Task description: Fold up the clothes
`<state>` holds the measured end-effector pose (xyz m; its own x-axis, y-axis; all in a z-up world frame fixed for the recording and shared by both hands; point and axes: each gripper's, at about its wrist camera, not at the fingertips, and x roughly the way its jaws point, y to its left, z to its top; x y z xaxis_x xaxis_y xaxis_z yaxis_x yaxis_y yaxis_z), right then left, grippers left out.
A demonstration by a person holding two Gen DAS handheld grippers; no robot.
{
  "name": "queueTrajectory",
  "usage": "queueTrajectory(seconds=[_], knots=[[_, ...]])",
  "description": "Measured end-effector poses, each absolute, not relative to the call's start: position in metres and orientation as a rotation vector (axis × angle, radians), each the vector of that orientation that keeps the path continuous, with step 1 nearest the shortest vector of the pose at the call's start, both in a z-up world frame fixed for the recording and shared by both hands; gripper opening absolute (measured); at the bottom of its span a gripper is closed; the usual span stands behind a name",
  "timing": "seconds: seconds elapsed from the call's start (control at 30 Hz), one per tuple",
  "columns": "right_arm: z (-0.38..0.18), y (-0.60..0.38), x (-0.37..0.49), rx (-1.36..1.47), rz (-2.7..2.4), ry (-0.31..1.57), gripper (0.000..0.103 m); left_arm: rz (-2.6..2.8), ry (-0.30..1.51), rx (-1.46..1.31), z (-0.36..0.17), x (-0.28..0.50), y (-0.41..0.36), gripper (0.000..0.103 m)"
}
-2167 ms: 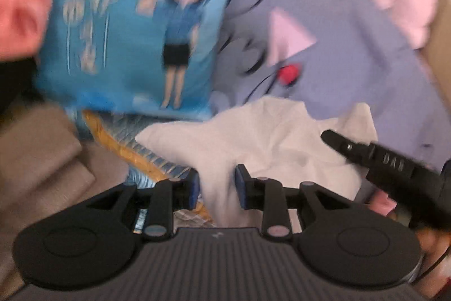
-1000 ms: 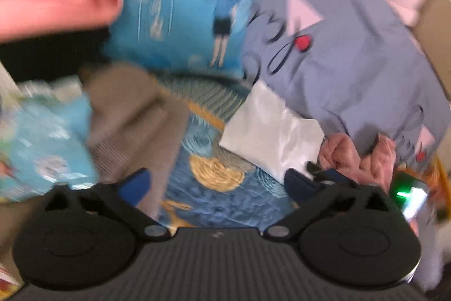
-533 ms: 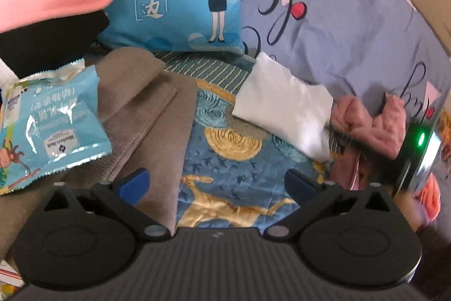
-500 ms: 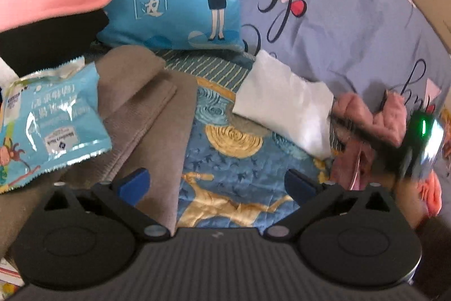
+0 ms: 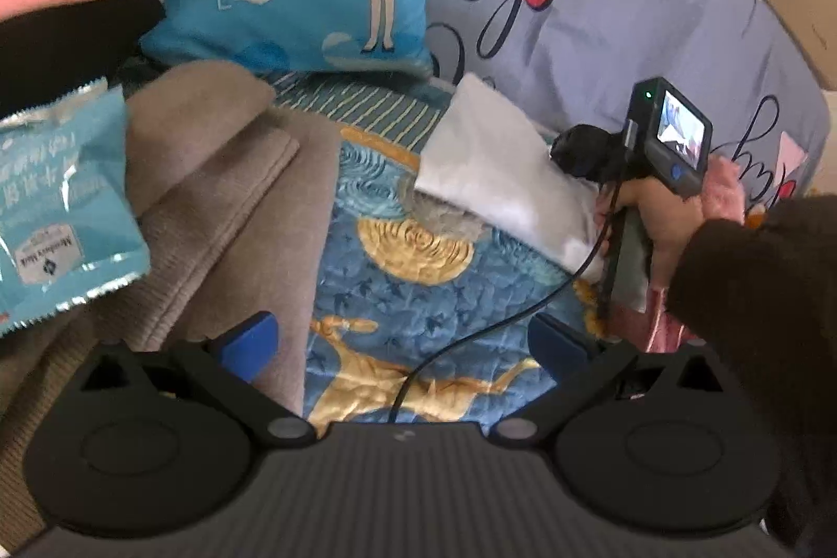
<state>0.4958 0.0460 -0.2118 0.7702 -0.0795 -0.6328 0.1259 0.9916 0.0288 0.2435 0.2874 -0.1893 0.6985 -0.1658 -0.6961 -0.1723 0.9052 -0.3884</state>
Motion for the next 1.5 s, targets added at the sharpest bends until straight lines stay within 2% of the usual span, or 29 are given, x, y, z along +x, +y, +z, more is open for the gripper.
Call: queueTrajectory(seconds=[0.07,0.13,0.37,0.43,0.57,0.67,0.8,0.9,1.1,1.27,1.5], knots=[[-0.187,0.044,0.468,0.098,-0.131,0.594,0.049,0.009,0.786,-0.443,-0.185,0.241,0.289,0.103],[-0.161,0.044,0.429,0.06,-0.144,0.548,0.062,0.021,0.774,-0.426,-0.182,0.239,0.288,0.103],[-0.089,0.008,0.237,-0.129,-0.077,0.608,0.093,-0.021,0.669,-0.214,-0.154,0.217,0.246,0.103],[-0.071,-0.018,0.182,-0.135,-0.066,0.639,0.099,-0.057,0.639,-0.17,-0.145,0.202,0.229,0.103],[-0.045,-0.06,0.1,-0.148,-0.066,0.662,0.103,-0.121,0.587,-0.091,-0.127,0.174,0.193,0.103],[-0.027,-0.079,0.061,-0.086,-0.115,0.602,0.103,-0.077,0.688,-0.148,-0.107,0.166,0.162,0.103],[-0.01,-0.101,0.012,0.101,-0.154,0.47,0.103,-0.083,0.693,-0.217,-0.06,0.144,0.125,0.103],[-0.012,-0.113,0.0,0.191,-0.175,0.485,0.103,-0.076,0.669,-0.183,-0.022,0.124,0.095,0.103],[-0.028,-0.105,-0.018,0.19,-0.233,0.517,0.103,-0.085,0.608,-0.096,0.036,0.077,0.042,0.103],[-0.045,-0.104,-0.022,0.275,-0.152,0.577,0.103,-0.06,0.573,0.008,0.053,0.046,0.009,0.103],[-0.068,-0.094,-0.032,0.207,-0.16,0.627,0.103,-0.042,0.568,0.054,0.044,0.018,-0.004,0.103]])
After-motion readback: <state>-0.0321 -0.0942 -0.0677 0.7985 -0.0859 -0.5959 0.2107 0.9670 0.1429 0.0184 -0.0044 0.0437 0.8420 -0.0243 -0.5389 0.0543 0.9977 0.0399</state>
